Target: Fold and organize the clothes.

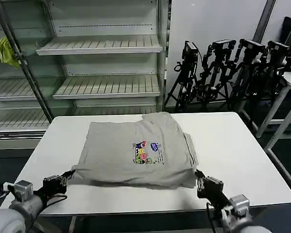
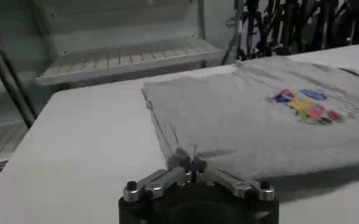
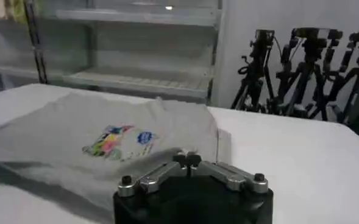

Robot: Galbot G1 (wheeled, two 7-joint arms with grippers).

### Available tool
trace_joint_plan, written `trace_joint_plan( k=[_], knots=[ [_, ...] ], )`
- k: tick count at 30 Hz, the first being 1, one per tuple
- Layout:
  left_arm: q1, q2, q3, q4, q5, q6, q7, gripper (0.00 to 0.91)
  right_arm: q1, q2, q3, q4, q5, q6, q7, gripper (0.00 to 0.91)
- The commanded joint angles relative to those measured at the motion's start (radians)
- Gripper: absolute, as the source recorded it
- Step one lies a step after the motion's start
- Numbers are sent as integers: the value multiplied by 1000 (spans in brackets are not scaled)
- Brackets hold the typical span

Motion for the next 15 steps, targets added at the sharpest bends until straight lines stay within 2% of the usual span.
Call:
trace_joint_plan(
  k=[1, 15],
  knots=[
    [-194, 4, 102, 118, 2, -3, 0, 50, 188, 6, -91, -136, 6, 10, -1, 0],
    [-343, -19, 192, 190, 19, -4, 1, 50, 372, 55, -155, -286, -12, 27, -70, 0]
  ],
)
